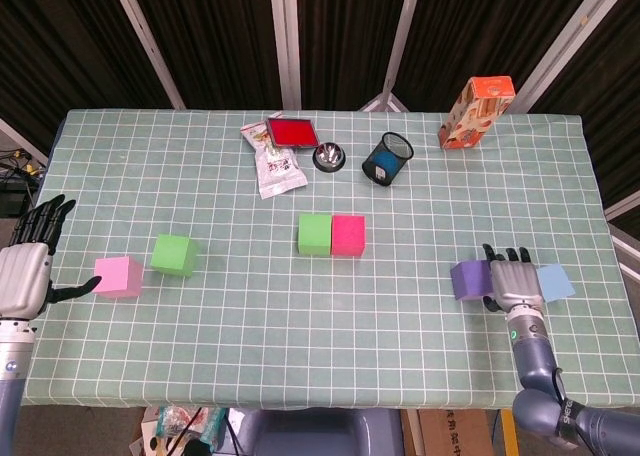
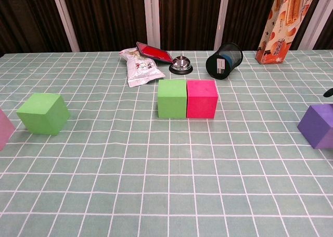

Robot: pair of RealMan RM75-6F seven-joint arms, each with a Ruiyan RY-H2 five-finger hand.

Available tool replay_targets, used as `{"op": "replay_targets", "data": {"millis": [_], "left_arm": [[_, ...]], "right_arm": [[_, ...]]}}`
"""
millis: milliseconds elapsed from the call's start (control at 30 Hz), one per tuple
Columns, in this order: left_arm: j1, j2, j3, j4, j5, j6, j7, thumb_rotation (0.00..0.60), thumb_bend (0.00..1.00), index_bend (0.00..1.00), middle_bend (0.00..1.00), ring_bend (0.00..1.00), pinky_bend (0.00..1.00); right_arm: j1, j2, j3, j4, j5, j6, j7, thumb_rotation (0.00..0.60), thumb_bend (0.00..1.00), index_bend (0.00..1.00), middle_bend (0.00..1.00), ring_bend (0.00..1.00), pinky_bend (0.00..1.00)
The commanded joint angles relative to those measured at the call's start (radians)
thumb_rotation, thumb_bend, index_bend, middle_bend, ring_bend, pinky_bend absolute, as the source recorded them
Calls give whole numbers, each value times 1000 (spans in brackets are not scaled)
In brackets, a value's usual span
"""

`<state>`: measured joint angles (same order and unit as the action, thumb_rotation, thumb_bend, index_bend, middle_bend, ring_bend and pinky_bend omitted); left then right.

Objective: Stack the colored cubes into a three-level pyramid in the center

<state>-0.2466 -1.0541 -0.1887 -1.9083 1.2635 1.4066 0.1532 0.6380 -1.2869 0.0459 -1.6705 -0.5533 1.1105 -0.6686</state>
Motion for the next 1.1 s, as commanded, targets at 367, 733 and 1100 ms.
{"op": "replay_targets", "data": {"millis": [367, 733, 1100], "left_arm": [[0, -2, 4, 0, 5, 1, 3, 600, 77, 0, 0, 0, 11], [0, -2, 6, 1, 4, 1, 2, 600, 77, 0, 0, 0, 11], [-1, -4, 7, 5, 1, 0, 2, 600, 78, 0, 0, 0, 11]], "right_arm": [[-7, -9, 25, -1, -36, -2, 40, 600, 336, 0, 392, 235, 0], [0, -19, 46, -10, -20, 2, 39, 600, 336, 0, 396, 237, 0], [7, -4, 39, -26, -13, -16, 19, 600, 335, 0, 261, 116, 0]]}}
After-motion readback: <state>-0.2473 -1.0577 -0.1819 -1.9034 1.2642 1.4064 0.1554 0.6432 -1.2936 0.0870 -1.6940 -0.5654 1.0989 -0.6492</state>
